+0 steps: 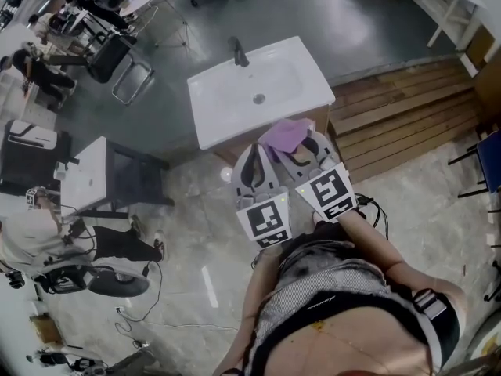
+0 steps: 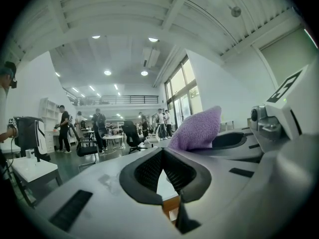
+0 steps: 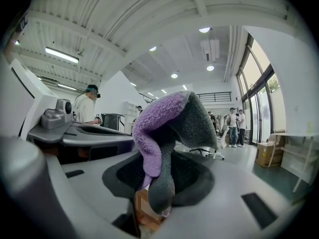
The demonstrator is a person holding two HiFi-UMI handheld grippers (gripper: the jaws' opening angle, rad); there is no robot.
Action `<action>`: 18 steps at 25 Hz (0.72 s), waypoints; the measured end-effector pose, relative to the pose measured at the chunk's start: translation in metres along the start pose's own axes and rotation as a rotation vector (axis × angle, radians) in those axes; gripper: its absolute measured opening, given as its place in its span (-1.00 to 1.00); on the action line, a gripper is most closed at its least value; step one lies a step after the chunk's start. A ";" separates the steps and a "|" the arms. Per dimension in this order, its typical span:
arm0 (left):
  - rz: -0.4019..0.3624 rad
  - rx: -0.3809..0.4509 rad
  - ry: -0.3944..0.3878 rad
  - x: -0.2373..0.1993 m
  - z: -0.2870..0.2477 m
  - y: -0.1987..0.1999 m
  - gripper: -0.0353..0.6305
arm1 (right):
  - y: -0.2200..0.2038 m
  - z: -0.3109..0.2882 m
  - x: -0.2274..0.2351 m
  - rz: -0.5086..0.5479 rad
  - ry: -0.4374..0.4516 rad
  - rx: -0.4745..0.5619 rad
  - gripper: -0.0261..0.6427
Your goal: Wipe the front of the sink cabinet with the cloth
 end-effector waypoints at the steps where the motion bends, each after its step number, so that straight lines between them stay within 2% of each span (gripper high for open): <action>1: -0.001 0.000 -0.003 -0.001 0.000 0.000 -0.88 | 0.000 0.000 -0.001 0.000 -0.002 0.000 -0.38; 18: 0.005 -0.007 -0.035 -0.012 -0.006 -0.004 -0.88 | 0.005 -0.010 -0.004 0.020 0.000 -0.015 -0.37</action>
Point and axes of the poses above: the fingertips, and each gripper's own axes: z backward along the fingers, x to its right, y out of its top, the point moved 10 cm from there along z, backward along the fingers, and after that the axes turned 3 degrees about -z, right-handed, at the moved point
